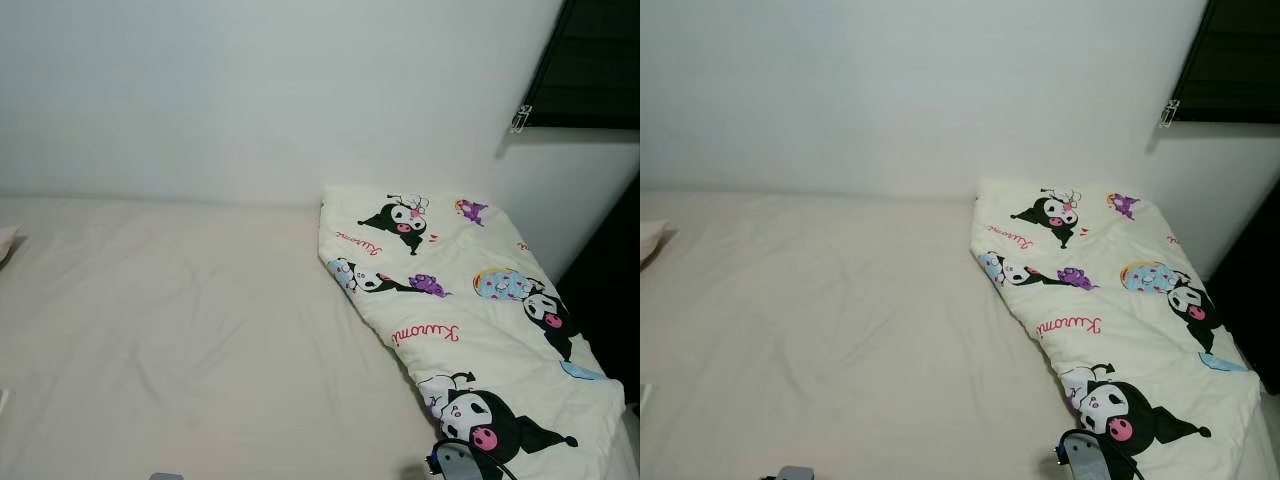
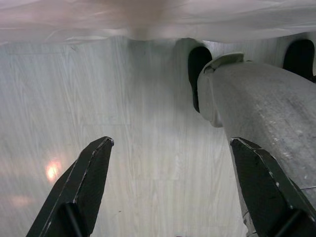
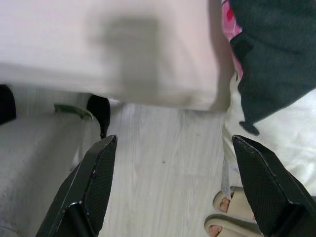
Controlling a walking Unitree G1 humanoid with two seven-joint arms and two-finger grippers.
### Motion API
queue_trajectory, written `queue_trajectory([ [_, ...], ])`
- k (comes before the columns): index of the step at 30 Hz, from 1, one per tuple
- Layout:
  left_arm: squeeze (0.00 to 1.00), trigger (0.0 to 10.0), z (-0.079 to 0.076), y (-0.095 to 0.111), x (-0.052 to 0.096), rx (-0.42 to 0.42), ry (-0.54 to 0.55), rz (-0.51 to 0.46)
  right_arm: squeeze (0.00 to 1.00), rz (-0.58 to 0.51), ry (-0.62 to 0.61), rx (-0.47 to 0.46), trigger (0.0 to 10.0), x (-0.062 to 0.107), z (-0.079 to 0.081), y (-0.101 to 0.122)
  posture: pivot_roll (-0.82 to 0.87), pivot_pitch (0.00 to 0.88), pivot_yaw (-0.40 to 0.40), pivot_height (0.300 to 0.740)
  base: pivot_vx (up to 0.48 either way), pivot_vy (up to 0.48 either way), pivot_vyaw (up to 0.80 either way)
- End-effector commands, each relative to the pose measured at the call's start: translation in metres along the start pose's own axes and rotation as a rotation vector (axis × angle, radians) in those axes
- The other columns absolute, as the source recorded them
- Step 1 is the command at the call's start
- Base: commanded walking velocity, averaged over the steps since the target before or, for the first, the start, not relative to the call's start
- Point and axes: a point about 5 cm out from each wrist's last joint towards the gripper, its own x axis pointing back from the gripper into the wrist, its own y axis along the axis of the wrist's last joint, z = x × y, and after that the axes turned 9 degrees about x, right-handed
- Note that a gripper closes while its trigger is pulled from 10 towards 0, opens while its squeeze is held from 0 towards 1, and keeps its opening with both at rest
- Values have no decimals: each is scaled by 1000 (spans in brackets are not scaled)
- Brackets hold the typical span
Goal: Clean up the room
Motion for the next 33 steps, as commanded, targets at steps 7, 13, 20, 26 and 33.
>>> queue_trajectory([
  [7, 0, 10000, -1, -6, 0, -33, 17, 19, 0, 53, 11, 1, 10000, 3, 1, -21, -54, 21, -65, 740, 0, 0, 0],
  [13, 0, 10000, 1, -8, 0, -31, 23, 18, 0, 62, 19, 6, 10000, 3, 3, -23, -46, 34, -64, 740, 0, 0, 0],
  [20, 0, 10000, 3, -11, 1, -38, 18, 19, 0, 31, 32, 2, 10000, 1, 15, -9, -77, 58, -51, 740, 0, 0, 0],
  [26, 0, 10000, 0, -12, 1, -63, 7, 20, 0, 32, 45, 4, 10000, 1, 21, -7, -84, 55, -49, 740, 0, 0, 0],
  [33, 0, 10000, 1, -11, 1, -61, 5, 16, 0, 34, 45, -2, 10000, 1, 20, -7, -83, 47, -45, 740, 0, 0, 0],
])
